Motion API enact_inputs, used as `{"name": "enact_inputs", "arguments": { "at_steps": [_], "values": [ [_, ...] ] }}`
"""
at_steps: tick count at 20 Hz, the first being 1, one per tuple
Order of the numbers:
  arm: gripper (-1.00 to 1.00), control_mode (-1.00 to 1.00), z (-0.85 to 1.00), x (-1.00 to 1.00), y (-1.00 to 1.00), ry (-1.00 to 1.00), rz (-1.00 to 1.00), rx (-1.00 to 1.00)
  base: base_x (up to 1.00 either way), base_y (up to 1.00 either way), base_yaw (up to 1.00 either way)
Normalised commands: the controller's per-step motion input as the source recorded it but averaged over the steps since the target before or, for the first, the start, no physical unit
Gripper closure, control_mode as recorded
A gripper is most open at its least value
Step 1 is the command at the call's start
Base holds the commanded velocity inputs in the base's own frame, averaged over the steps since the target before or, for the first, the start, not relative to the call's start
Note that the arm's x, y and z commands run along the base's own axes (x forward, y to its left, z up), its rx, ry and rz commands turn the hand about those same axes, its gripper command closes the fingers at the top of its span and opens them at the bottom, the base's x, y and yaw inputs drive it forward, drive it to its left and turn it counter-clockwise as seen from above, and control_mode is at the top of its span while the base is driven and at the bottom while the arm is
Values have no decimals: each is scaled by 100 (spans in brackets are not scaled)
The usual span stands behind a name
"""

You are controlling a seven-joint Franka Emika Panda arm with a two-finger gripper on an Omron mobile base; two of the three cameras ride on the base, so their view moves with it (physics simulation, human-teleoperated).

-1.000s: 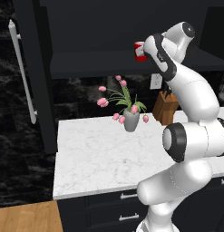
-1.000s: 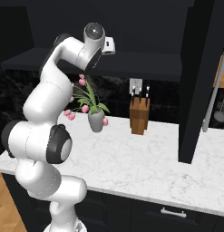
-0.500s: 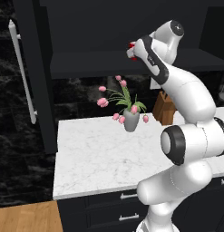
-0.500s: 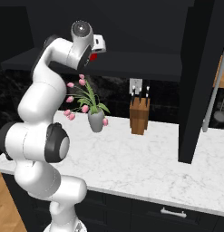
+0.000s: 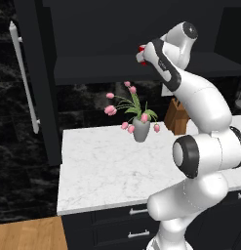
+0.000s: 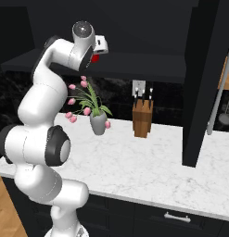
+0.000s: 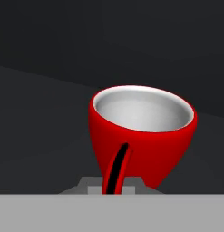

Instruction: Gather all objects into one cabinet and sort the glasses and bowls to opposite sides.

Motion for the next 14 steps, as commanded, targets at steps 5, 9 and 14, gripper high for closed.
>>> {"name": "enact_inputs", "arguments": {
  "at_steps": [5, 9, 14],
  "values": [
    [100, -100, 0, -4, 0, 0, 0, 0, 0, 0, 0],
    [100, -100, 1, -23, 0, -5, 0, 0, 0, 0, 0],
    [100, -100, 22, -44, 0, -11, 0, 0, 0, 0, 0]
  ]
}}
